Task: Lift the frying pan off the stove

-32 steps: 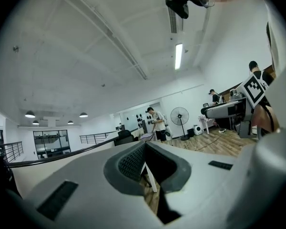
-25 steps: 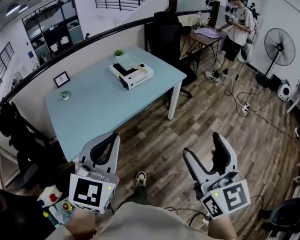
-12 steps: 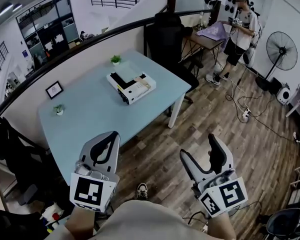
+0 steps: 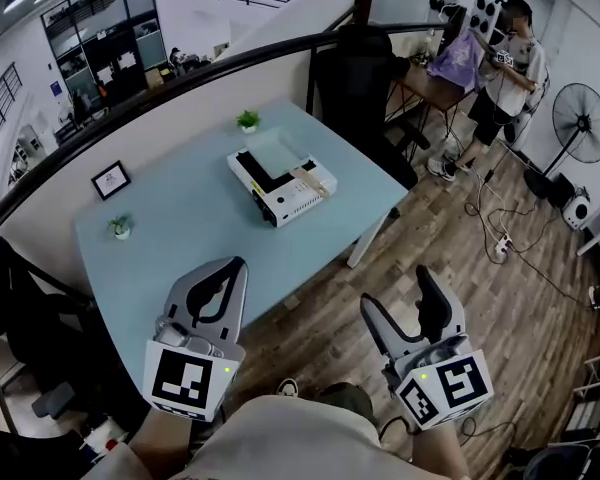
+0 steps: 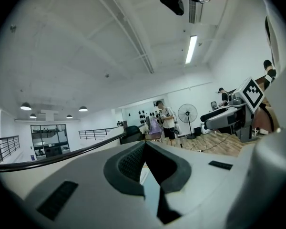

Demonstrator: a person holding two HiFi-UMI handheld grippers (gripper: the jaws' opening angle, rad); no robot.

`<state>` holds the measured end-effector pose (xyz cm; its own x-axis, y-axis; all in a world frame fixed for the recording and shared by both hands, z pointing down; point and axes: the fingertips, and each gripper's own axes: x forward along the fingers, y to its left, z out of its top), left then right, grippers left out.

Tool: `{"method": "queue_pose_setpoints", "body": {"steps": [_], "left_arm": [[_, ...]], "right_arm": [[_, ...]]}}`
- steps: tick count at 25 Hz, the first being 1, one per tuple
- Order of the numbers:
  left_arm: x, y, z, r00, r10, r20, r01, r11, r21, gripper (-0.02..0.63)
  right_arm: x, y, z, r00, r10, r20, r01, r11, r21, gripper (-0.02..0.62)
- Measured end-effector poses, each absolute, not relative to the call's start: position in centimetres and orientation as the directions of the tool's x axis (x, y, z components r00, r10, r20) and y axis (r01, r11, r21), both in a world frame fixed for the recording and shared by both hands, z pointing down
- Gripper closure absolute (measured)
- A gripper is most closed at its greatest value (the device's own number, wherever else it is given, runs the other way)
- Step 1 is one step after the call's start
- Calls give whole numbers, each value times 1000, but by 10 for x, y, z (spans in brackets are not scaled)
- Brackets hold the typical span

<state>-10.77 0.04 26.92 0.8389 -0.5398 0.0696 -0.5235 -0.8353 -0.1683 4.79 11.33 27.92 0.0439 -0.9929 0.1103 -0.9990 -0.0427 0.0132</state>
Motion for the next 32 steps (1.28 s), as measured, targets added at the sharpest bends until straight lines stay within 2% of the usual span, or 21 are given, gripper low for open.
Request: {"method": "queue_pose_setpoints", "body": {"steps": [10,20,32], "left_arm": [[-87,-51,283,823,-562,83,-548,-824,-146,603],[-26,-116,291,784,-612,99,-597,-789,-148,603],[51,-201,310,651,-736,185,-719,-676,-160,603]], "right_arm": [[71,53,295,4,-989,148,-1000,-1,16,232],[138,-22,311,-69,-981,184,-997,71,6,239],[226,-145,336,-266,-928,262,-963,267,-34,241]]}}
